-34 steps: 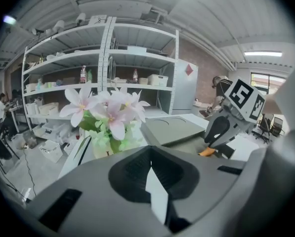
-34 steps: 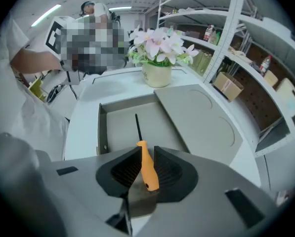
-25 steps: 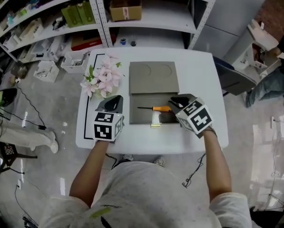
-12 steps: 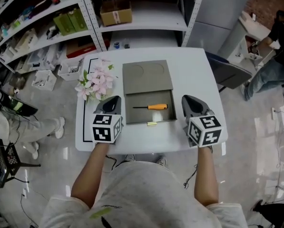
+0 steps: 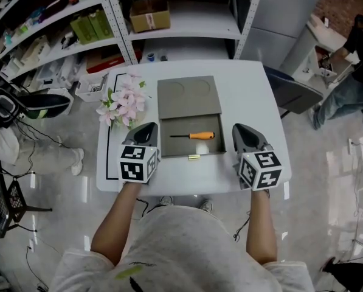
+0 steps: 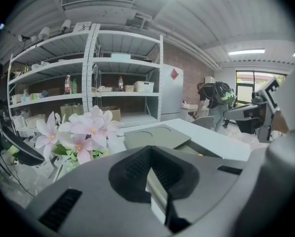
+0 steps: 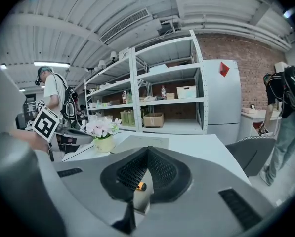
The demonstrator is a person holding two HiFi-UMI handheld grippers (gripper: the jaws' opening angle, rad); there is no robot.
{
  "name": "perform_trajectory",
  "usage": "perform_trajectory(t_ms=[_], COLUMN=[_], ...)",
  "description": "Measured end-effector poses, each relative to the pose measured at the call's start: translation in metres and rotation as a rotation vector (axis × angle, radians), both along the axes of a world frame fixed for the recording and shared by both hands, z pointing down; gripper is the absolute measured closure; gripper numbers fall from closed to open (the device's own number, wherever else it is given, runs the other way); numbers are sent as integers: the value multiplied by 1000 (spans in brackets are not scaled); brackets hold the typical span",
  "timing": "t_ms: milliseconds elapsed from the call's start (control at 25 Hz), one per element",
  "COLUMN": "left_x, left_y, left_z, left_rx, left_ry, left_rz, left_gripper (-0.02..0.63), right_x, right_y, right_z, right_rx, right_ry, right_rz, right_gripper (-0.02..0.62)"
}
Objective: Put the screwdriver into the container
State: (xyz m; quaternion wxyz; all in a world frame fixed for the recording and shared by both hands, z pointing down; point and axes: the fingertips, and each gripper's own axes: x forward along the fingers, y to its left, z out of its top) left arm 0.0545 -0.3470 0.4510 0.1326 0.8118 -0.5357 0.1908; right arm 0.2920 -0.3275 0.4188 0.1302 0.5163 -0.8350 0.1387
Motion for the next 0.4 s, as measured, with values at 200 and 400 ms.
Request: perform_trajectory(t_ms=[200, 400], left_x=[0, 1], left_y=[0, 0], left_z=[2, 2], left_rx=[-5, -11], left_ry=[4, 9], left_rz=[-2, 0], left_gripper=[603, 603], right_x=[-3, -5], right_y=[1, 3], right_z=[3, 5], right_rx=[-6, -16], right_ry=[1, 0], right_rz=[-8, -12], right_gripper=[592, 592])
